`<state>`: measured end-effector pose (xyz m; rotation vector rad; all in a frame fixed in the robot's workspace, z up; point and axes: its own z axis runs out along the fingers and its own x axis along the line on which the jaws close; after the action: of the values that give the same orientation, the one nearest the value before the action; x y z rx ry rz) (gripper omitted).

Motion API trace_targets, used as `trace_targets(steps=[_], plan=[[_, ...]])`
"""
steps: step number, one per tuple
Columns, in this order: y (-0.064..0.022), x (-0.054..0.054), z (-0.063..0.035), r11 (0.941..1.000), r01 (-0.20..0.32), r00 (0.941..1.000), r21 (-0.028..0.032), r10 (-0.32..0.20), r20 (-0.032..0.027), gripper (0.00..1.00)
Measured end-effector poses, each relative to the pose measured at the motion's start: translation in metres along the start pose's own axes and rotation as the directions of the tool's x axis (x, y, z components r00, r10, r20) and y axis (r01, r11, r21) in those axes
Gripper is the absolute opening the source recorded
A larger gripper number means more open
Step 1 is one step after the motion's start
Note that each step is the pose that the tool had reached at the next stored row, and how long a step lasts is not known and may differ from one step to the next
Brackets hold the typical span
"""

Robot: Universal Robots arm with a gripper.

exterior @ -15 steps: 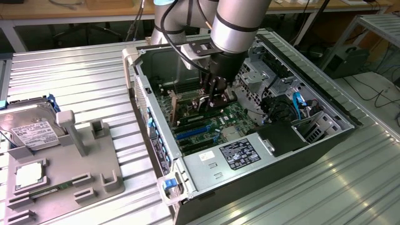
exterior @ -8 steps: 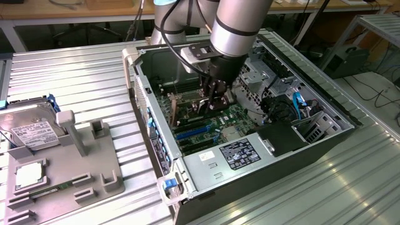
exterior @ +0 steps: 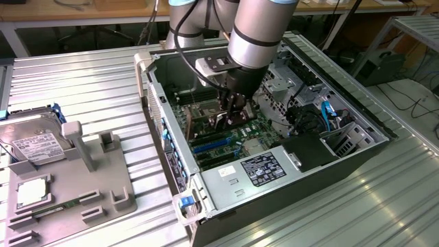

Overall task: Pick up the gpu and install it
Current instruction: 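Insert the gpu into the slot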

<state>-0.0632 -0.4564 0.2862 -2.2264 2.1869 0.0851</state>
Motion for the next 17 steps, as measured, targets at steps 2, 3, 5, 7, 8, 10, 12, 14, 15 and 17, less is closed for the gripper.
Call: trace_targets(steps=[2,3,5,7,8,10,12,14,15,17], plan=[[0.0,0.001,0.0014,1.0,0.0,1.0,-0.0001,0.0,-0.0003,0.28],[0.0,0.002,0.002,1.0,0.0,1.0,0.0,0.0,0.0,0.28],[0.0001,0.003,0.0036,1.0,0.0,1.0,0.0001,0.0,0.0002,0.28],[0.0013,0.004,0.0056,1.0,0.0,1.0,0.0,0.0,-0.0001,0.28],[0.0022,0.004,0.0066,1.0,0.0,1.0,0.0,0.0,0.0,0.28],[0.0056,0.004,0.0115,1.0,0.0,1.0,0.0,0.0,0.0,0.28],[0.0109,0.008,0.021,1.0,0.0,1.0,-0.0004,0.0,-0.0001,0.28],[0.0156,0.008,0.0297,1.0,0.0,1.0,-0.0023,0.0,0.0001,0.28],[0.0175,0.007,0.031,1.0,0.0,1.0,-0.0024,0.0,0.0001,0.28],[0.0186,0.006,0.0319,1.0,0.0,1.0,-0.0038,0.0,-0.0001,0.28]])
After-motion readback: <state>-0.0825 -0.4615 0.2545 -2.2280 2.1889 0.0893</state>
